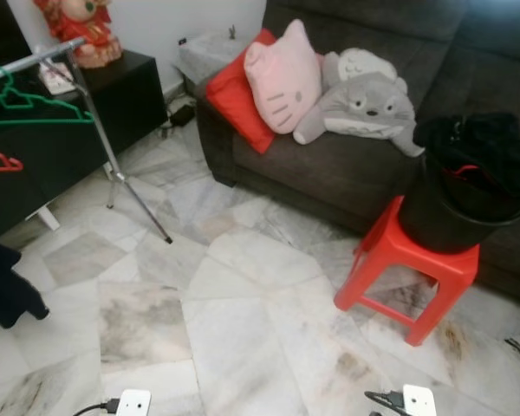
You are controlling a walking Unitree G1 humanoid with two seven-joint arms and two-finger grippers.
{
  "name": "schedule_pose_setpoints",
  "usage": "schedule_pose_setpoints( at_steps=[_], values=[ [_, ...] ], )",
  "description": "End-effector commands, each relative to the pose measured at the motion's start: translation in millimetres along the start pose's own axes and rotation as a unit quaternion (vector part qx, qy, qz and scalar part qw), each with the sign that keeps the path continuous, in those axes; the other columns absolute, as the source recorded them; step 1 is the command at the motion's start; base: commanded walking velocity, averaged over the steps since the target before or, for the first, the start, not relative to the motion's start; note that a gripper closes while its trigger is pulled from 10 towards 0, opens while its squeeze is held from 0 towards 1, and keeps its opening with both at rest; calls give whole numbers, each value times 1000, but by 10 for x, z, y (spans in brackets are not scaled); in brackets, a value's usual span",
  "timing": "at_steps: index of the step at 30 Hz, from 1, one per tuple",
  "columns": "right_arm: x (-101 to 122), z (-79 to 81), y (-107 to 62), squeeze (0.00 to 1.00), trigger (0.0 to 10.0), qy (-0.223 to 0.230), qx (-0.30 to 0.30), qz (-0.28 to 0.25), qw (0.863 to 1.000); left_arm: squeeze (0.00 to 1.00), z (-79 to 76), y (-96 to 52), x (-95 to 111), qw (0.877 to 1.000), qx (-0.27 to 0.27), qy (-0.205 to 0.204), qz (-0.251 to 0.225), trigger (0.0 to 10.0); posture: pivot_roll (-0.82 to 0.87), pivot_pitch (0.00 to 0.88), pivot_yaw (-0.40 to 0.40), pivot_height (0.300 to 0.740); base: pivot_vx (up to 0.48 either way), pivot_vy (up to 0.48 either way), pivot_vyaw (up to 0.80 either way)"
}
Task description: Hang hanger
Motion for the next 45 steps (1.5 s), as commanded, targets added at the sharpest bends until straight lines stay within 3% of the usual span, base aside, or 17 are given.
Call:
schedule_pose_setpoints(
  at_steps=[1, 6, 11, 19, 23, 29, 34, 35, 39, 45],
  values=[
    [-39, -45, -18, 0, 10000, -4, -5, 6, 1000, 0, 35, -6, -21, 1000, 3, 8, 7, 10000, -96, 47, -10, 740, 0, -311, -594],
    [-38, -48, -18, 0, 10000, -4, -5, 6, 1000, 0, 222, -37, -18, 1000, 14, -9, 5, 10000, -96, 47, -11, 740, 0, -195, -589],
    [-39, -50, -19, 0, 10000, -4, -5, 6, 1000, 0, 295, -51, -17, 1000, 16, -9, 5, 10000, -97, 48, -11, 740, 0, 0, -591],
    [-30, -50, -19, 0, 10000, -2, -6, 0, 1000, 0, 201, -17, 40, 1000, 7, -19, 0, 10000, -96, 47, -12, 740, 0, 0, -283],
    [-25, -50, -19, 0, 10000, 3, -9, -4, 1000, 0, 32, 12, 39, 1000, -3, -20, 4, 10000, -96, 47, -11, 740, 0, 0, 0],
    [-24, -43, -19, 0, 10000, 5, -8, -5, 1000, 0, -91, 17, -2, 1000, -12, -23, 9, 10000, -94, 44, -10, 740, 0, 0, 0],
    [-23, -41, -18, 0, 10000, 7, -8, -6, 1000, 0, -17, 7, -7, 1000, -8, -24, 10, 10000, -93, 43, -9, 740, 0, 0, 0],
    [-23, -42, -19, 0, 10000, 8, -9, -7, 1000, 0, 76, -7, -11, 1000, -4, -27, 10, 10000, -89, 43, -11, 740, 240, 0, 0],
    [-30, -41, -21, 0, 10000, 9, -8, -7, 1000, 0, 179, -28, -22, 999, 0, -31, 10, 10000, -84, 37, -13, 740, 252, 0, 0],
    [-36, -33, -20, 0, 10000, 10, -8, -6, 1000, 0, 173, -30, -25, 999, -3, -32, 9, 10000, -81, 29, -12, 740, 282, 0, 0]
  ],
)
Point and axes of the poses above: a point about 5 cm out from each wrist's last joint towards the gripper, its own y axis pointing out of the wrist towards the gripper, its own x axis along the axis of the wrist's last joint, z = x × y, the point moved 1 cm from there along y, pointing out of the wrist towards the gripper, and after that the axes turned 8 degrees about -y, right-handed, at the moved point
